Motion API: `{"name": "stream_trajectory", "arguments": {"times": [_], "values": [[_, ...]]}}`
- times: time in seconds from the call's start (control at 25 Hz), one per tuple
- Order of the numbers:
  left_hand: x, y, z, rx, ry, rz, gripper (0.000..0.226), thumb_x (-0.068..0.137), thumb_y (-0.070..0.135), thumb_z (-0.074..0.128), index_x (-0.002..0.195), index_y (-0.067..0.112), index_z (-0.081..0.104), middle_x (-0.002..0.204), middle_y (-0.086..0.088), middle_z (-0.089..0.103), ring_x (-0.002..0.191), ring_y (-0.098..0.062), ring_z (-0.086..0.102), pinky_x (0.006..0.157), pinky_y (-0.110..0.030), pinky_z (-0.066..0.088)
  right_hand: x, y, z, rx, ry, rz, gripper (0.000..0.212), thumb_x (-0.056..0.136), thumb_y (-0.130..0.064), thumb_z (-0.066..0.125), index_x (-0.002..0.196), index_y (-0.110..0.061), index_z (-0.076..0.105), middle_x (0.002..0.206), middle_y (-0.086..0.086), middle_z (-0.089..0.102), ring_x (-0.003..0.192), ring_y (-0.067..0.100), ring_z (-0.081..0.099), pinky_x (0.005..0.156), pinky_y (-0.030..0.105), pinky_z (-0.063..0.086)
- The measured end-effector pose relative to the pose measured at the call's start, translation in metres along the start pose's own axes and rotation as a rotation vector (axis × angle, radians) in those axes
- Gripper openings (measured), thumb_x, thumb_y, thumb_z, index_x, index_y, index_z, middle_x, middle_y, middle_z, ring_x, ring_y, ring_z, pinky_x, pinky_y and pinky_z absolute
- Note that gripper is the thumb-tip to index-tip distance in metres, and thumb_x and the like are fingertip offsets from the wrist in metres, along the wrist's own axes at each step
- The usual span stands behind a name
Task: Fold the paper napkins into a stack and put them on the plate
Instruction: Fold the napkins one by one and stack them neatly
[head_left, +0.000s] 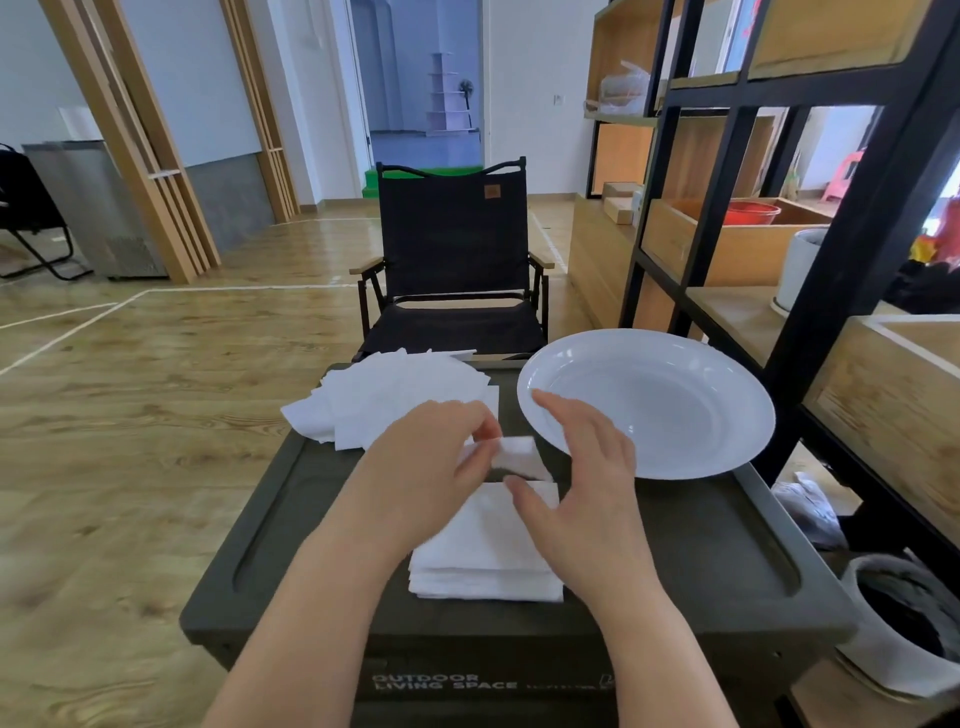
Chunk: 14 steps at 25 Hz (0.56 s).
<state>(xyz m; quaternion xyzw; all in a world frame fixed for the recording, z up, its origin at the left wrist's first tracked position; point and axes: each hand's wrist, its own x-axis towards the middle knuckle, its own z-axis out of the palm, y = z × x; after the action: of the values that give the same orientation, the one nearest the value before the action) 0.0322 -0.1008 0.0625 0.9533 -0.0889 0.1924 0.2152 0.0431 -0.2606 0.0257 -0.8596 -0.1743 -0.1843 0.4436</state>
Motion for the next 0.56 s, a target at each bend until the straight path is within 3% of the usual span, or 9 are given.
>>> {"name": "stream_trajectory", "arguments": {"times": [0.04,0.12,0.2,0.32,0.4,0.44,0.56], "values": [[-0.013,0.004,-0.008,-0.098,-0.068,-0.042,0.007,0.091,0.042,0.050,0.087,0.041,0.056,0.085,0.023,0.062,0.085,0.005,0.054,0.063,-0.011,0.037,-0.001,-0.003,0.002,0.005,-0.023,-0.060,0.038,0.080,-0.036,0.068,0.113,-0.045,0.052,0.115,-0.032,0.047,0.112,-0.010,0.034,0.087,0.008,0.027],[-0.035,0.006,-0.018,-0.353,-0.136,-0.166,0.012,0.084,0.054,0.054,0.090,0.045,0.057,0.087,0.027,0.064,0.083,0.010,0.057,0.062,-0.010,0.039,-0.003,-0.010,0.003,0.170,-0.068,0.008,0.005,0.082,-0.041,0.062,0.087,-0.040,0.063,0.089,-0.028,0.061,0.093,-0.009,0.051,0.072,0.007,0.038],[-0.051,0.000,-0.020,-0.460,-0.106,-0.266,0.021,0.076,0.057,0.064,0.094,0.047,0.059,0.090,0.025,0.066,0.086,0.006,0.061,0.066,-0.014,0.044,-0.004,-0.013,0.003,0.359,-0.036,0.130,0.013,0.082,-0.042,0.060,0.073,-0.033,0.064,0.073,-0.018,0.065,0.074,-0.003,0.059,0.057,0.008,0.045],[-0.052,-0.005,-0.015,-0.581,0.083,-0.408,0.013,0.085,0.042,0.063,0.079,0.032,0.069,0.079,0.009,0.072,0.075,-0.008,0.068,0.064,-0.026,0.053,-0.002,-0.014,0.001,0.477,-0.014,0.290,0.018,0.081,-0.046,0.059,0.076,-0.030,0.067,0.076,-0.012,0.068,0.073,0.003,0.064,0.059,0.016,0.053],[-0.049,-0.006,-0.009,-0.749,0.191,-0.524,0.027,0.091,0.035,0.059,0.069,0.024,0.070,0.068,0.008,0.071,0.065,-0.002,0.065,0.058,-0.016,0.046,-0.003,-0.011,0.001,0.454,-0.055,0.366,0.018,0.084,-0.043,0.060,0.078,-0.028,0.069,0.076,-0.012,0.070,0.074,0.004,0.065,0.064,0.020,0.052],[-0.047,-0.007,-0.005,-0.747,0.197,-0.576,0.031,0.092,0.035,0.058,0.068,0.018,0.068,0.066,0.004,0.069,0.062,-0.005,0.062,0.058,-0.018,0.043,-0.004,-0.008,0.002,0.396,-0.060,0.390,0.019,0.085,-0.042,0.061,0.079,-0.025,0.069,0.074,-0.010,0.070,0.074,0.006,0.065,0.064,0.019,0.049],[-0.048,-0.016,0.011,-0.448,0.123,-0.646,0.045,0.090,0.037,0.058,0.060,0.006,0.049,0.057,-0.007,0.047,0.052,-0.013,0.042,0.055,-0.026,0.031,-0.005,-0.002,0.009,0.046,-0.051,0.401,0.019,0.088,-0.042,0.059,0.081,-0.024,0.060,0.069,-0.015,0.060,0.066,0.002,0.058,0.057,0.012,0.037]]}}
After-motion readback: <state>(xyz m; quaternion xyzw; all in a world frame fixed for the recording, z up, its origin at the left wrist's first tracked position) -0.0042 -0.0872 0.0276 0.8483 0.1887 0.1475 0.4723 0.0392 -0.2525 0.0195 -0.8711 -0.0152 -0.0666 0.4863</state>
